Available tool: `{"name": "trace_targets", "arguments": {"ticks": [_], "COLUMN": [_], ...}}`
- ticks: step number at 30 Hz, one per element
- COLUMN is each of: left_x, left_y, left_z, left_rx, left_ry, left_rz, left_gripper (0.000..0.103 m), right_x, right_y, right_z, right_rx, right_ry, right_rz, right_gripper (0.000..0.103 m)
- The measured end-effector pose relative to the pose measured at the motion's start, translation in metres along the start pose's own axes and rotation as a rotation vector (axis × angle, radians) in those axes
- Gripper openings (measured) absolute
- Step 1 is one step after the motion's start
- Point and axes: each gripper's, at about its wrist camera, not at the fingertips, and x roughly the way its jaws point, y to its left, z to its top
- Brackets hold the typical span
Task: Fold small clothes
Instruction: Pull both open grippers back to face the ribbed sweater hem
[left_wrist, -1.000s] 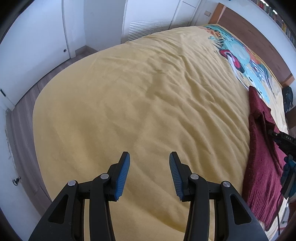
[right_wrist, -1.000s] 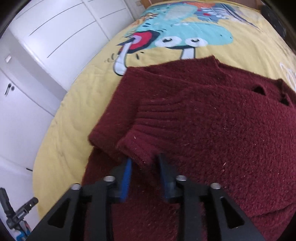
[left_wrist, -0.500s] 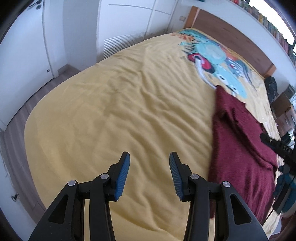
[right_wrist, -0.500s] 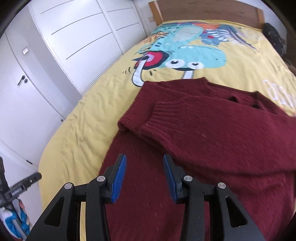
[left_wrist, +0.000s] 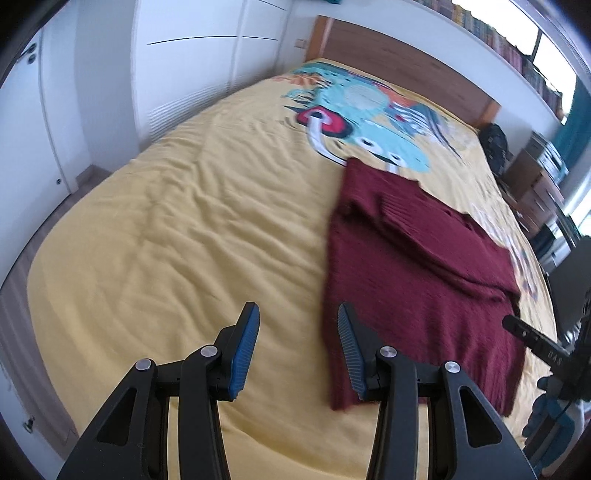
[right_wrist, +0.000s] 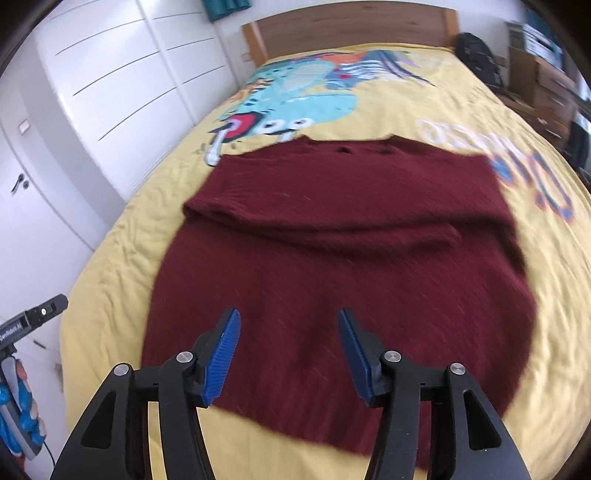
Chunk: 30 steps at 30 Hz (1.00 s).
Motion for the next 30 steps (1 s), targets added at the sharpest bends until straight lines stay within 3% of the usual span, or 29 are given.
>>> {"name": "trace_targets", "arguments": {"ticks": [7, 16, 30], "left_x": [-0.002, -0.016, -0.018], "left_y": [-0.042, -0.072, -0.084], "left_z": [-0.022, -0.038, -0.037], "left_rx": [0.09, 0.152, 0.168], "left_ry": [0.024, 0.004, 0.024], "left_rz": [-0.017, -0.012, 0.047], "left_gripper": [0.039, 0.039, 0.04], "right_x": [-0.038, -0.074, -0.081], "right_y": [-0.044, -0.084, -0.138], "right_z": [-0.039, -0.063, -0.079], "right_rx": [0.1, 0.175, 0.286], "right_ry": [-0.038, -0.087, -0.079], "right_rz": [-0.048, -0.077, -0.109], "right_gripper": [0.061, 0.067, 0.071]}}
